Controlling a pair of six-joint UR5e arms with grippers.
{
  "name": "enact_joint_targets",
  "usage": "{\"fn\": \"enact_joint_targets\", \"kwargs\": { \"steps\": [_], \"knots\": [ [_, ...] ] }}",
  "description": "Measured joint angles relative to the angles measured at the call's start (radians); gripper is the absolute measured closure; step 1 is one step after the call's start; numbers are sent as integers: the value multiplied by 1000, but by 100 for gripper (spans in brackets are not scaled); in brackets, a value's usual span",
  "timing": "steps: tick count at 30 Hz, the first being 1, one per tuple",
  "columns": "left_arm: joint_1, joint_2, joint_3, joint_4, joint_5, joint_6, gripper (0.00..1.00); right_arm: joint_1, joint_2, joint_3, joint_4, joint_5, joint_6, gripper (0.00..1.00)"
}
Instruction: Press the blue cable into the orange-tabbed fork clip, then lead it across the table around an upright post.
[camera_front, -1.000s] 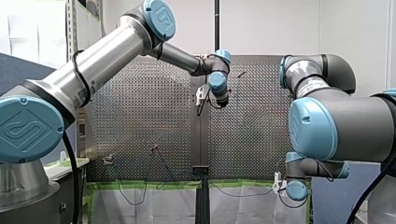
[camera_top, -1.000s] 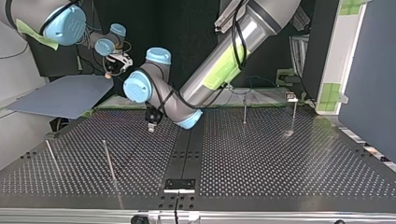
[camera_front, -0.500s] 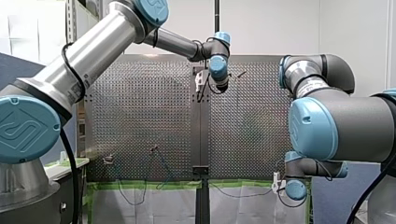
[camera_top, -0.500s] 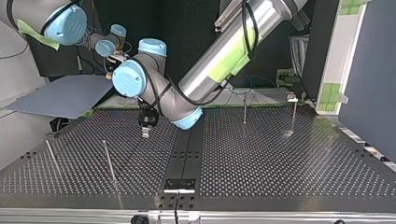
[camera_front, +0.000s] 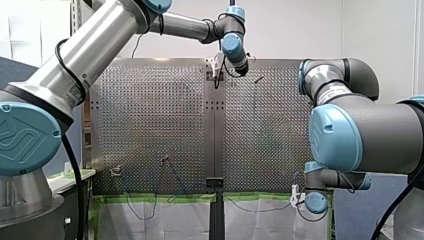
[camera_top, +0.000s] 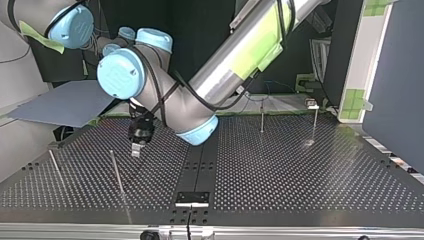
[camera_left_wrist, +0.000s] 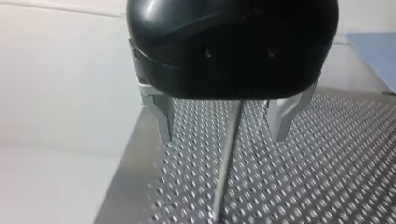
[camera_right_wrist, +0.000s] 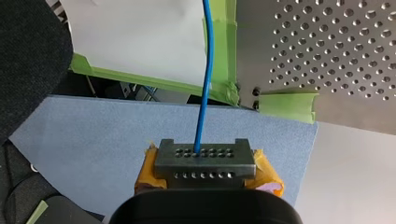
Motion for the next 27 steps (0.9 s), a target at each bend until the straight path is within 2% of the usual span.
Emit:
{"fn": "enact_joint_targets", "kwargs": {
  "steps": [5,10,27],
  "knots": [
    [-1,0,36,-31,39,-10,0,4,0,-4,10,0,-4,100],
    [5,-1,63,-38,80,-44,0,9,0,-7,16,0,-7,100],
    [35,-4,71,-44,220,-147,0,21,-1,-13,25,1,-8,100]
  ]
}}
